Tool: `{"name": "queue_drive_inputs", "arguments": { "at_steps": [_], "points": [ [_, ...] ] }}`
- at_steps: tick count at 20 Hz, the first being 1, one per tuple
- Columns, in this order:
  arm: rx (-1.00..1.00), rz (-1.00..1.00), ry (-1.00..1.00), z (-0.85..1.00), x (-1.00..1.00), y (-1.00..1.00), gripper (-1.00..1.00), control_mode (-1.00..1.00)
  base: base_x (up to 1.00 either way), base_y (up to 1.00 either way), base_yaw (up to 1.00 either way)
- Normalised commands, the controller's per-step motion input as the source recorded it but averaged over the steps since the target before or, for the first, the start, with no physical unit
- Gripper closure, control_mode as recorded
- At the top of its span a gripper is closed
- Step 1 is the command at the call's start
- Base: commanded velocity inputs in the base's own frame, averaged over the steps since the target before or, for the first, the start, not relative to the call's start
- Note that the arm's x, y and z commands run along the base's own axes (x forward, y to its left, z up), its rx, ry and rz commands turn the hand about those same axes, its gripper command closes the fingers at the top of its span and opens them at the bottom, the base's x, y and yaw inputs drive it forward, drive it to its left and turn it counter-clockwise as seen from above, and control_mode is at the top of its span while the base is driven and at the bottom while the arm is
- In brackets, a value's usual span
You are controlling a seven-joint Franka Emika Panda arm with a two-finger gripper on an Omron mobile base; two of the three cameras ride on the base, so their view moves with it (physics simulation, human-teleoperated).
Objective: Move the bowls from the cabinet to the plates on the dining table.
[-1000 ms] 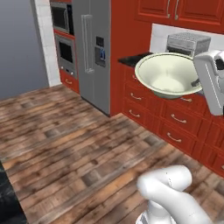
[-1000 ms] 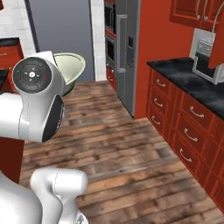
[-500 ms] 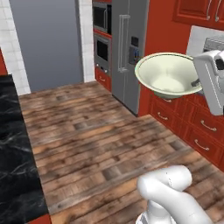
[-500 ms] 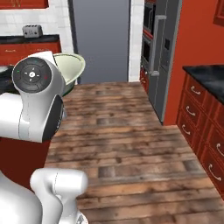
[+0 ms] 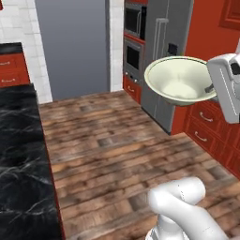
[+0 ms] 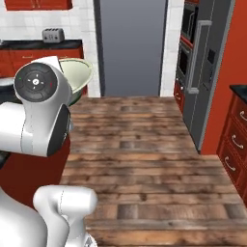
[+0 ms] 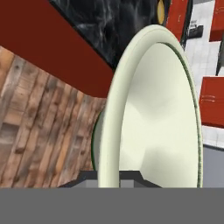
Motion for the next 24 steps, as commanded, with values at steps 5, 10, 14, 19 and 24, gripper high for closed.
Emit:
{"name": "queue_drive_inputs", "arguments": {
  "at_steps": [5, 10, 14, 19, 24],
  "points": [
    [0.00, 0.00, 0.00, 0.00, 0.00, 0.00, 1.00, 1.00, 0.78, 0.06, 0.24],
    [0.00, 0.00, 0.00, 0.00, 0.00, 0.00, 1.00, 1.00, 0.68, 0.01, 0.30],
    [0.00, 0.00, 0.00, 0.00, 0.00, 0.00, 1.00, 1.00, 0.58, 0.00, 0.35],
    [0.00, 0.00, 0.00, 0.00, 0.00, 0.00, 1.00, 1.00, 0.56, 0.00, 0.37],
    [0.00, 0.00, 0.00, 0.00, 0.00, 0.00, 1.00, 1.00, 0.60, -0.01, 0.37]
  ]
}}
